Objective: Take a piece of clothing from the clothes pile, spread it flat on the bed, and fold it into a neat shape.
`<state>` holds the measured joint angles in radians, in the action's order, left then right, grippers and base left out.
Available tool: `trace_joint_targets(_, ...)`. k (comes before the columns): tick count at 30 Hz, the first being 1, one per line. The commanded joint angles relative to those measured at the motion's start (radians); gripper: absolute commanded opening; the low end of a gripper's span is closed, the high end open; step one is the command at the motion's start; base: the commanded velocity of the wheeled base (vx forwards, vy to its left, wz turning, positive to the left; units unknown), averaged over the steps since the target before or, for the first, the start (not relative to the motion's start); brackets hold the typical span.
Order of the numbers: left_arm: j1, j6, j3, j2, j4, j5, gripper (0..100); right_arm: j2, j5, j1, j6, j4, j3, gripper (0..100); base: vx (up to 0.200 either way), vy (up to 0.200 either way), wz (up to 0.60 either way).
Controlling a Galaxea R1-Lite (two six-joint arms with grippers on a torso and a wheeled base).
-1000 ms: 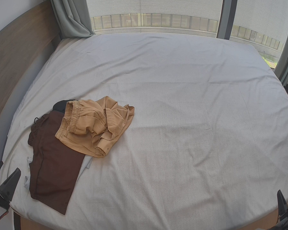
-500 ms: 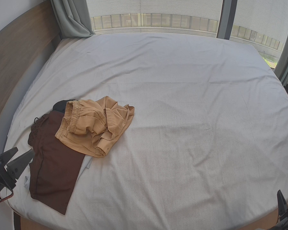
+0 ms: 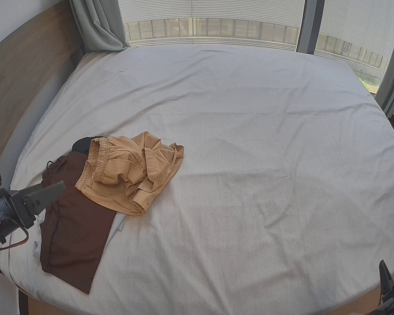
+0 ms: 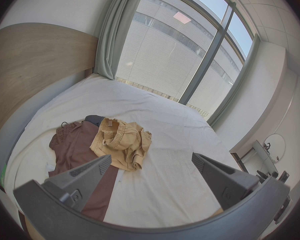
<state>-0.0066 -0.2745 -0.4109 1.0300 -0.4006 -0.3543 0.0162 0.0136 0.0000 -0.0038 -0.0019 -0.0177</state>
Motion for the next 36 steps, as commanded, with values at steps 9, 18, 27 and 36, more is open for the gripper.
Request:
trace_joint_targets(9,0.034,-0.002,-0.014,0.231,-0.161,-0.083,100,-0.015,0.0,0.0,-0.001,-0.001,0.018,100,0.0,0.0,0.0)
trace_joint_targets(18,0.037,-0.002,-0.062,0.36,-0.211,-0.092,100,-0.015,0.0,0.0,-0.001,-0.001,0.018,100,0.0,0.0,0.0)
trace_joint_targets(27,0.046,-0.003,-0.095,0.507,-0.32,-0.095,100,-0.015,0.0,0.0,-0.001,-0.001,0.018,100,0.0,0.0,0.0)
trace_joint_targets(36,0.045,-0.005,-0.189,0.659,-0.391,-0.103,100,-0.015,0.0,0.0,-0.002,-0.001,0.018,100,0.0,0.0,0.0)
